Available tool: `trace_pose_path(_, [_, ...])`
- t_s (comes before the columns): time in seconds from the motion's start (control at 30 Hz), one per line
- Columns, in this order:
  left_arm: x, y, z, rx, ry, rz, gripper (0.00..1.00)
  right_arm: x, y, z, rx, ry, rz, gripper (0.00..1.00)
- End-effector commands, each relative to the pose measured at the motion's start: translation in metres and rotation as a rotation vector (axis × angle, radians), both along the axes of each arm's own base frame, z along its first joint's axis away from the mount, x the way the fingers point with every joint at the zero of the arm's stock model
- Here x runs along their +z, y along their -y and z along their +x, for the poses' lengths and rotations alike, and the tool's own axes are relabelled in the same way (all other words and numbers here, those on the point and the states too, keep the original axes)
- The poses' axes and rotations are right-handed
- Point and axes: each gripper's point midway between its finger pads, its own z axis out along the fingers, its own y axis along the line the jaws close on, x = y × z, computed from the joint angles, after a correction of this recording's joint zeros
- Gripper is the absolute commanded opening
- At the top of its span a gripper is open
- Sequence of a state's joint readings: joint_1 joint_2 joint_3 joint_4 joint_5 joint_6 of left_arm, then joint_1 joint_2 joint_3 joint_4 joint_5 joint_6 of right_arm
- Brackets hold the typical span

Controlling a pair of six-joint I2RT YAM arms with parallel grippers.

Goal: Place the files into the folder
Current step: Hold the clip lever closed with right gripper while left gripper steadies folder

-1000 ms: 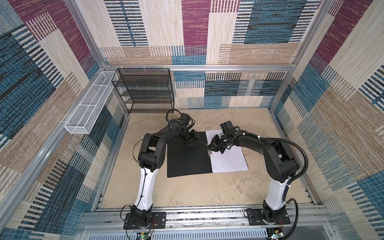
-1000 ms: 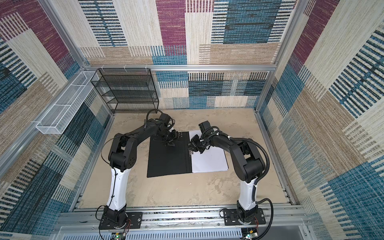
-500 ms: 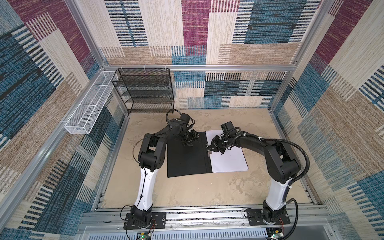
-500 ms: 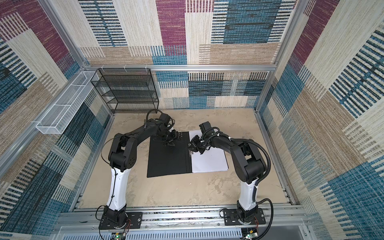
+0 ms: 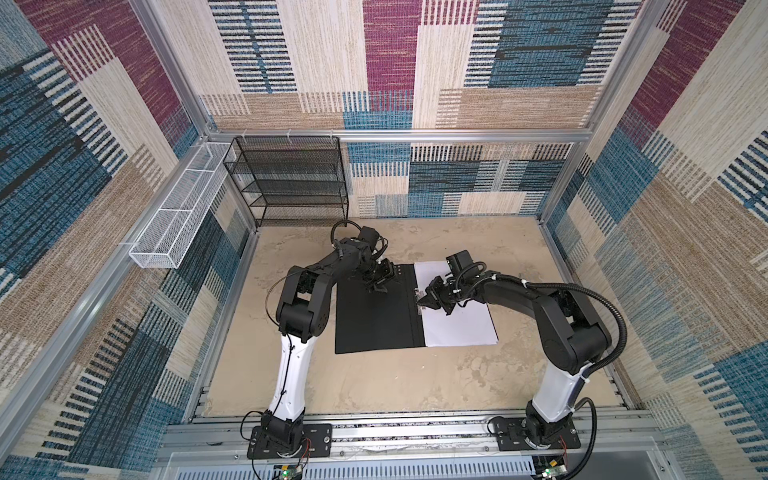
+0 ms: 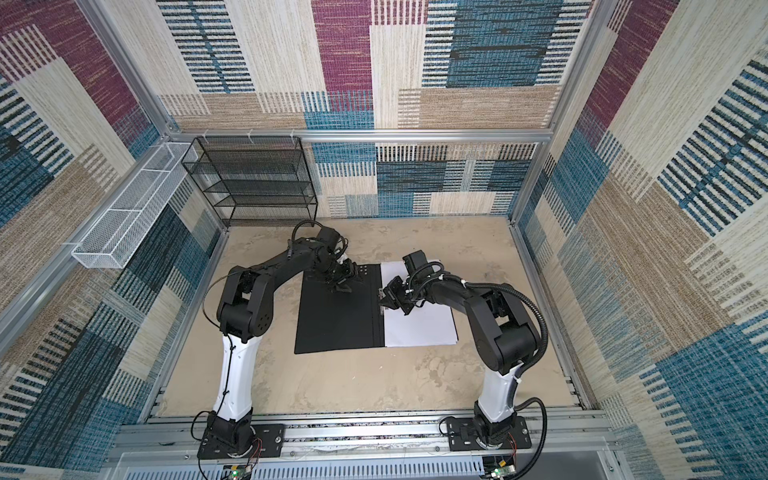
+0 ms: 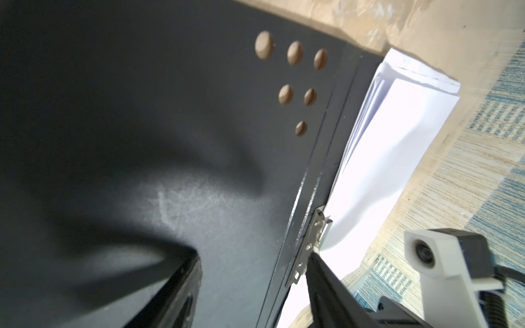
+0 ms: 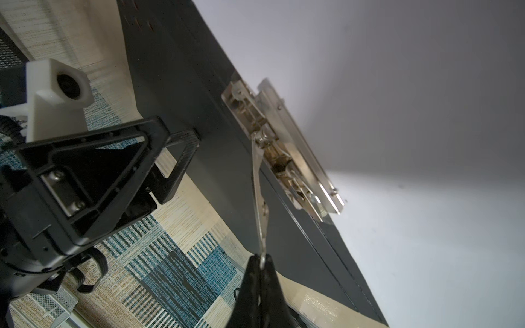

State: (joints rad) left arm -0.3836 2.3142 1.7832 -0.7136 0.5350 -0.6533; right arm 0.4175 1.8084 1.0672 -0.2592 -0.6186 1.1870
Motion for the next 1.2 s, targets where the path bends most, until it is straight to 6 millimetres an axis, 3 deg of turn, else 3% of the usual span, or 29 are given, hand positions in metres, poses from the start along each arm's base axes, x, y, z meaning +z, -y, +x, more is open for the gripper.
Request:
trace_pose_path(0.0, [-0.067,-0.060,-0.040,0.035,-0.170,0.340,0.64,-0.012,0.011,-0.011,-0.008,-0.015,-0.052,0.00])
trace_pose_path(0.93, [-0.074,-0.061,-0.044,0.046,-0.190,0.339,0.64,-0.073,0.051,-0.040,-0.054,-0.082,-0.276,0.00])
trace_pose_path(1.17, [-0.078,-0.063,-0.046,0.048,-0.199,0.345,0.64,-0.078,0.060,-0.041,-0.070,-0.083,-0.324,0.00])
